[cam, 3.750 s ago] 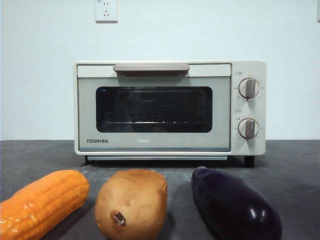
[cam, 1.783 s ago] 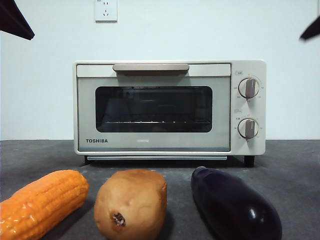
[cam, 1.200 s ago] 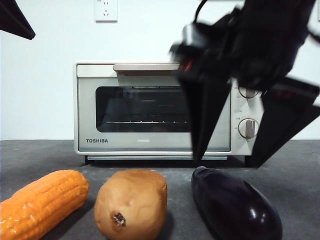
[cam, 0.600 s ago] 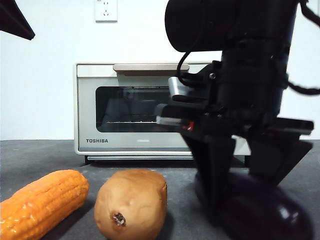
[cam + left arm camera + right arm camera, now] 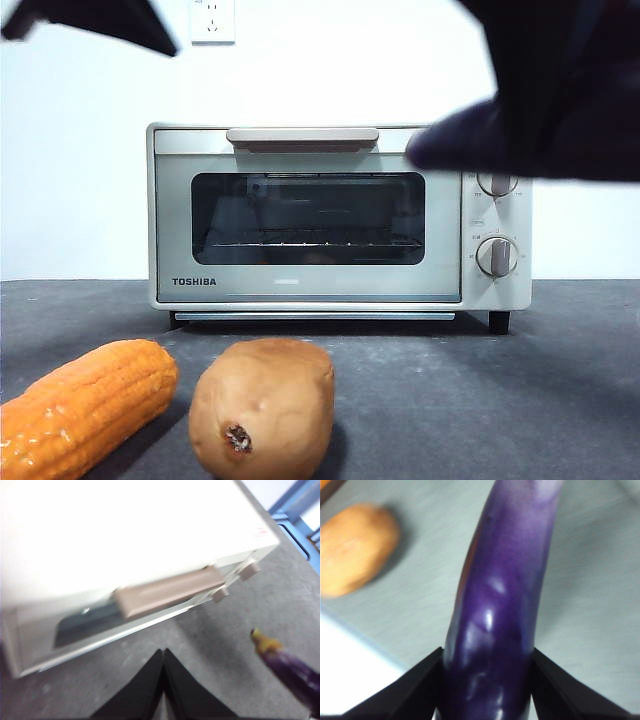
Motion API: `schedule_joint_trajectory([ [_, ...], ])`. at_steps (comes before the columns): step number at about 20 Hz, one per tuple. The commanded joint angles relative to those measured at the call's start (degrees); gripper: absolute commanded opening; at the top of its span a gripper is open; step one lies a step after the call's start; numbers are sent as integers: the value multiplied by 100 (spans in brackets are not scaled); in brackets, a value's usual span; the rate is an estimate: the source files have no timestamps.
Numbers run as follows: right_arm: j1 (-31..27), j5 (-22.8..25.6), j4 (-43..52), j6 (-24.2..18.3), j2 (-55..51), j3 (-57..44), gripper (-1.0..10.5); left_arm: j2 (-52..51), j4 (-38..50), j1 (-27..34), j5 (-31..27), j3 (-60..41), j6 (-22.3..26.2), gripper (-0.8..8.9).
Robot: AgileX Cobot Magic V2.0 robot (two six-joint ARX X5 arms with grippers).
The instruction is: Take the eggplant from the table,put the eggplant in the oven
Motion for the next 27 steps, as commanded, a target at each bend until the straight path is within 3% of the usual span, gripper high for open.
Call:
schedule_joint_trajectory([
  [1,63,861,20,-90,-313,127,182,654,-173,-269,-42,717,310,4],
  [4,63,1613,46,-85,-837,127,182,1460,-634,-649,-428,1552,678,4],
  [7,63,1856,42,-79,-1274,125,182,2092,-911,-907,-872,2105,1016,4],
  [12,63,1860,39,-68,-1784,125,182,2677,-890,-1123,-1755,2319,1589,4],
  [20,63,1860,260,-129,-2006,125,182,2787,-1987,-1491,-1727,2334,1661,4],
  [24,63,1790,518,-479,-2006,125,182,2741,-2787,-1825,-1727,2334,1641,4],
  [27,63,1346,758,-800,-2002,125,182,2559,-3259,-2026,-1725,2334,1639,4],
])
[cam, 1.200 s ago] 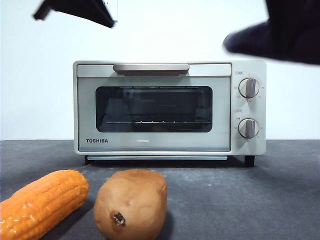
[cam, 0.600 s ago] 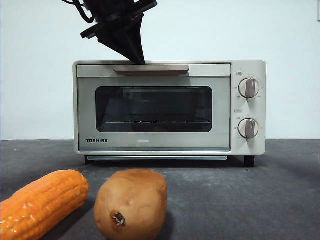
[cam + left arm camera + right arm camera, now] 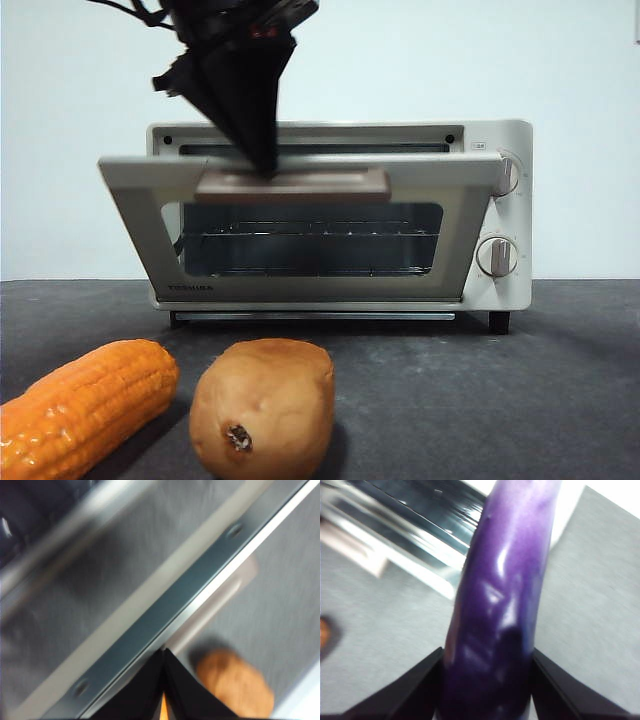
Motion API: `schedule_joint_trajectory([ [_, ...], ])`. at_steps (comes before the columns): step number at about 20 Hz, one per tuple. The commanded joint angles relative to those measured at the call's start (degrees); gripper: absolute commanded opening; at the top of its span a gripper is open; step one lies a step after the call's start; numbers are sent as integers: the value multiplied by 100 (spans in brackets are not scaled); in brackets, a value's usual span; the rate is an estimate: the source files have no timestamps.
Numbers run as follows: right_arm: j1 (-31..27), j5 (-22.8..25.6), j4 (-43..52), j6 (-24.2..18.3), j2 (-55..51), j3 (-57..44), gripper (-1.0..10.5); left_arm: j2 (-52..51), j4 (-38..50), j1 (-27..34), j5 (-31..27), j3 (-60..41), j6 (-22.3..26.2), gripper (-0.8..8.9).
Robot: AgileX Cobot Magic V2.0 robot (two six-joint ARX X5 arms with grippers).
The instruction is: Take the eggplant from the table,put the eggplant in the oven
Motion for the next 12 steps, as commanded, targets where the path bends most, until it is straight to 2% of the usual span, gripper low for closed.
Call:
schedule_joint_trajectory([
  [1,63,-374,267,-374,33,125,182,-129,-85,-109,-20,87,70,4],
  [5,63,-1349,789,-887,79,125,182,-817,302,-79,-59,74,-83,4],
  [9,63,-1808,1152,-1331,315,125,182,-1453,442,140,-310,-162,-225,4],
  [12,63,-2114,1292,-1600,551,125,182,-2096,892,400,-417,-855,-490,4],
])
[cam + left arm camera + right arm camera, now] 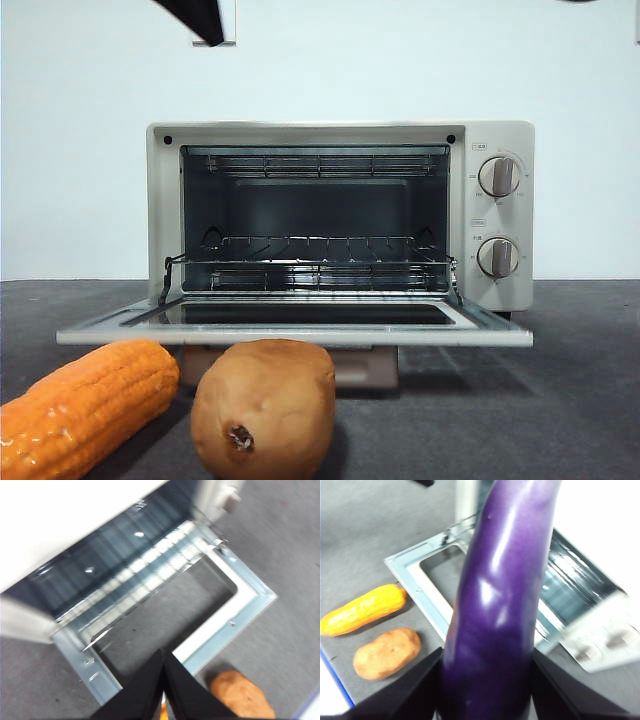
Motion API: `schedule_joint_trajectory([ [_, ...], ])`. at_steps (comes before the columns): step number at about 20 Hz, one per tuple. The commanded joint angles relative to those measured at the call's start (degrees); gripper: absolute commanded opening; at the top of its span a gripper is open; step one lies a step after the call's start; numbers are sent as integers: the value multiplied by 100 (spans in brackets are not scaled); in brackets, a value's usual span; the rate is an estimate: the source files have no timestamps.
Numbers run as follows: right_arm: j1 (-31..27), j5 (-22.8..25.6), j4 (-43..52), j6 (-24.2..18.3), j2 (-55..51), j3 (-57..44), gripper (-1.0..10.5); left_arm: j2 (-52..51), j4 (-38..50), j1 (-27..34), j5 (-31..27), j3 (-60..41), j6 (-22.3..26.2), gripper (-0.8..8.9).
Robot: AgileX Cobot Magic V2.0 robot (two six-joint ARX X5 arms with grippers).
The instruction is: Take the eggplant from the table,put the eggplant in the oven
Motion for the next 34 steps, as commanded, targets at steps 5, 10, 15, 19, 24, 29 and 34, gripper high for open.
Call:
schedule_joint_trajectory([
  [5,63,-466,435,-809,855,122,182,-1547,1373,863,-164,-1978,-813,4],
  [10,107,-323,1121,-1781,1912,122,182,-2485,2208,1589,-188,-3456,-1220,4],
  [15,219,1058,2260,-2780,3241,122,182,-2656,2573,2162,-155,-4179,-1274,4],
  [19,175,2275,3289,-3141,4057,122,182,-2656,2645,2455,125,-4207,-1272,4],
  [24,44,2599,4197,-3508,4472,122,181,-2656,2664,2511,313,-4207,-1266,4],
  [29,-142,2999,4564,-3628,4872,122,183,-2656,2664,2509,319,-4207,-1244,4],
  [34,-92,3272,4780,-3434,4966,122,342,-2653,2664,2509,358,-4207,-1241,4],
])
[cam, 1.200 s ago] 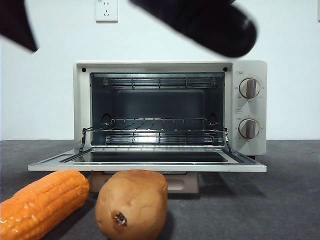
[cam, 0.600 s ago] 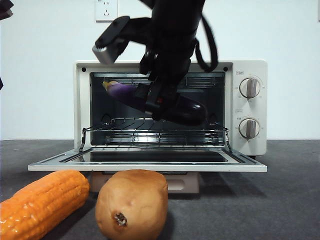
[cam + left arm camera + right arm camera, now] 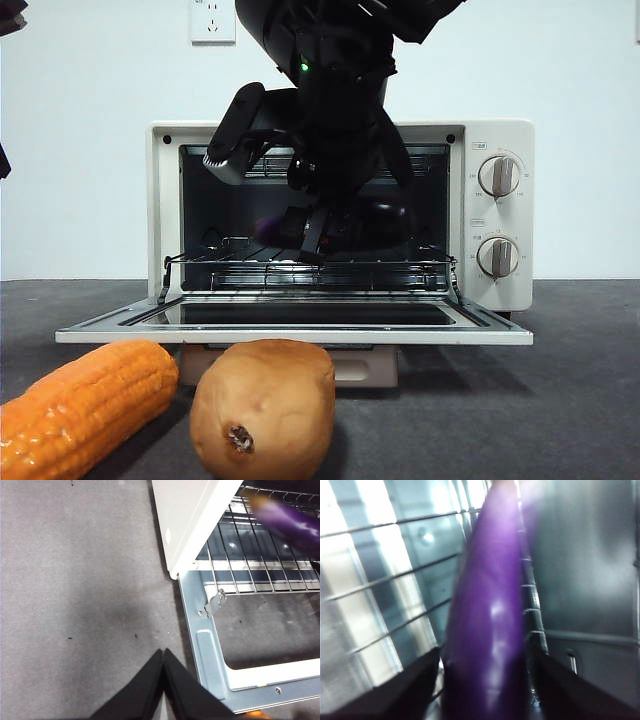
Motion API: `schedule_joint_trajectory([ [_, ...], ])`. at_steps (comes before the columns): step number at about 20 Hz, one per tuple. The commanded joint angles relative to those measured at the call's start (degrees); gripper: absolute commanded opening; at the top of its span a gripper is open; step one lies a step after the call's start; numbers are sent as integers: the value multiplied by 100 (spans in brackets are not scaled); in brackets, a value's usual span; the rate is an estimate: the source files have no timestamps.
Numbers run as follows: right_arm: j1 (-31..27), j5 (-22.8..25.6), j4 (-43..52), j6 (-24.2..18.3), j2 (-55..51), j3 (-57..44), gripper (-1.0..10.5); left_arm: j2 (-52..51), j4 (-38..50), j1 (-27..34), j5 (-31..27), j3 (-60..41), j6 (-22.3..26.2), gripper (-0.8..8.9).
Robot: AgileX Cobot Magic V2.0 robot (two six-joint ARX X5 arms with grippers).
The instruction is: Take the eggplant from the table,put the eggplant in the oven
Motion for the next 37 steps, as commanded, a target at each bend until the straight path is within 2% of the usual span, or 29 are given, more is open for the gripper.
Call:
schedule_joint_trajectory([
  [1,81,92,111,140,146,92,342,37,42,-9,22,63,-9,4],
  [4,120,160,103,166,146,92,342,39,44,-9,20,63,11,4],
  [10,391,315,70,516,61,101,342,280,63,-9,20,63,74,4],
  [13,560,310,-234,1051,-258,101,341,614,184,-7,57,63,74,4],
  [18,931,260,-1506,2015,-1655,101,328,1613,396,20,389,63,109,4],
  [21,1040,258,-2223,2594,-2549,101,248,2232,647,127,909,63,157,4],
  [24,1040,245,-2811,2959,-3272,101,160,2715,782,219,1270,63,197,4],
  [28,1040,245,-3294,3220,-4011,101,66,3220,793,310,1665,63,267,4],
  [34,1040,195,-3434,3447,-4809,101,53,3611,798,330,2210,63,424,4],
  [37,1040,2,-3429,3471,-5147,101,21,3724,800,330,2616,63,560,4],
])
